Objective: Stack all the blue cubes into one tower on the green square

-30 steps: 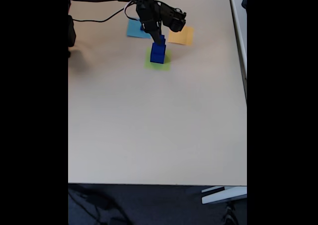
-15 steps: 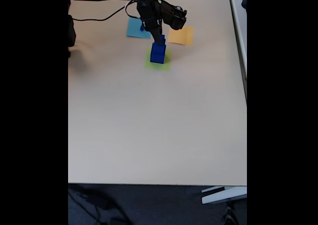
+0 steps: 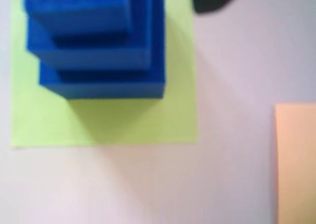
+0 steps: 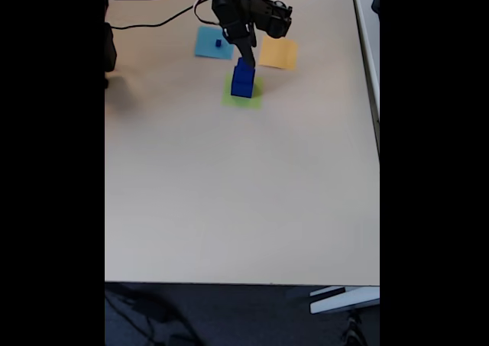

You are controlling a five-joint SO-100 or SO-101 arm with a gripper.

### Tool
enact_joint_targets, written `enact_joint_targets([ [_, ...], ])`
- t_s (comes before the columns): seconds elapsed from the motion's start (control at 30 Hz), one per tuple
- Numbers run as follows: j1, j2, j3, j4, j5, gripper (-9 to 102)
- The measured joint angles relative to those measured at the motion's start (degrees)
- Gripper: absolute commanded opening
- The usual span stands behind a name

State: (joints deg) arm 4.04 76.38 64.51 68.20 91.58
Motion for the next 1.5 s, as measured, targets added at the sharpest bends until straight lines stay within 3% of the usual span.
enact_joint_targets([
  [0.4, -2.9, -8.35, -21.45, -3.96, -2.29, 29],
  [0.73, -12.48, -12.83, -24.96, 1.58, 10.46, 29],
  [0.9, -17.05, -12.74, -18.54, 1.41, 15.38, 28],
  [1.5, -19.95, -8.26, 11.07, -12.3, 23.82, 26],
])
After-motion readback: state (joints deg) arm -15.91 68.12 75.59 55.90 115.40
